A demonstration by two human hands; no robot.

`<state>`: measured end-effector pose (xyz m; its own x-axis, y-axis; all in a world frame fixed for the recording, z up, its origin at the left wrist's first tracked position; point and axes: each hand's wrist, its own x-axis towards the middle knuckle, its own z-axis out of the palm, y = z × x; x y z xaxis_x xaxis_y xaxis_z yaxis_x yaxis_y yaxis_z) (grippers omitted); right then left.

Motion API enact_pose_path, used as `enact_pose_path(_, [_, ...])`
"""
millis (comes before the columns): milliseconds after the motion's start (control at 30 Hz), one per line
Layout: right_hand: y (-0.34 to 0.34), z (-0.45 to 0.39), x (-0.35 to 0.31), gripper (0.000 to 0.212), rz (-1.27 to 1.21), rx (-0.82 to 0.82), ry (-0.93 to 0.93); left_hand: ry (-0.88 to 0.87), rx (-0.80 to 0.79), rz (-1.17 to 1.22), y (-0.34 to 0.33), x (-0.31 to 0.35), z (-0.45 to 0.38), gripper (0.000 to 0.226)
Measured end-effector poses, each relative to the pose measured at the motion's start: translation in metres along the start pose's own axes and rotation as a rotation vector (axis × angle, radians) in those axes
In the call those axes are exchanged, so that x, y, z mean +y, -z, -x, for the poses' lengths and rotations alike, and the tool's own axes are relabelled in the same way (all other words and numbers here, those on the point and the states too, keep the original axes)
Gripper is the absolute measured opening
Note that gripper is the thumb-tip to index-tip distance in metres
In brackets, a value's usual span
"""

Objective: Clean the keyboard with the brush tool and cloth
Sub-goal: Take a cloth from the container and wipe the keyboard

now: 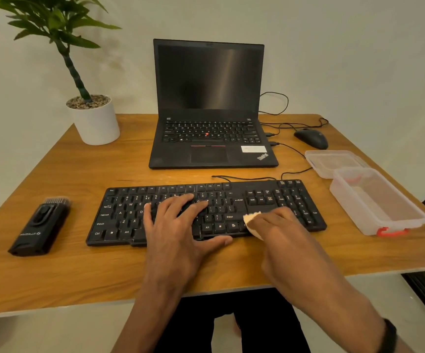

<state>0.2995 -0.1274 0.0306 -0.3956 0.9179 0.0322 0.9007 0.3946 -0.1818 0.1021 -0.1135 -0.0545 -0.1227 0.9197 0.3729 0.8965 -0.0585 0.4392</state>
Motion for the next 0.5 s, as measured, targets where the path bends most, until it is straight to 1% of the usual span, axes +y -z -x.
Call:
enact_pose_path(67, [0.009, 0.009, 0.008, 0.046, -0.047, -0.018, -0.017, -0.003, 0.003, 0.003, 0.001, 0.000, 0.000, 0.093])
enact_pose_path(100, [0.011, 0.008, 0.013, 0.044, -0.057, -0.001, -0.030, -0.006, 0.002, 0.003, 0.001, 0.000, 0.000, 0.093])
enact_pose_path(167, [0.011, -0.002, 0.019, 0.044, -0.067, 0.104, -0.053, -0.011, -0.002, 0.008, 0.001, -0.001, -0.001, 0.093])
enact_pose_path(233, [0.008, -0.018, 0.020, 0.049, -0.050, 0.158, -0.039, -0.017, 0.000, 0.006, 0.002, -0.001, 0.000, 0.092])
enact_pose_path(300, [0.003, -0.029, 0.015, 0.052, -0.024, 0.104, 0.012, -0.017, 0.002, 0.001, 0.002, -0.001, 0.000, 0.092])
enact_pose_path(367, [-0.001, -0.032, 0.011, 0.052, 0.043, 0.035, 0.014, -0.010, -0.001, 0.002, 0.003, 0.000, 0.000, 0.092])
enact_pose_path(400, [-0.002, -0.031, 0.011, 0.051, 0.087, 0.022, -0.017, -0.008, -0.004, 0.001, 0.003, 0.001, 0.000, 0.092])
enact_pose_path(500, [-0.002, -0.023, 0.013, 0.046, 0.169, 0.004, -0.188, 0.010, -0.016, 0.004, 0.005, 0.003, -0.001, 0.092])
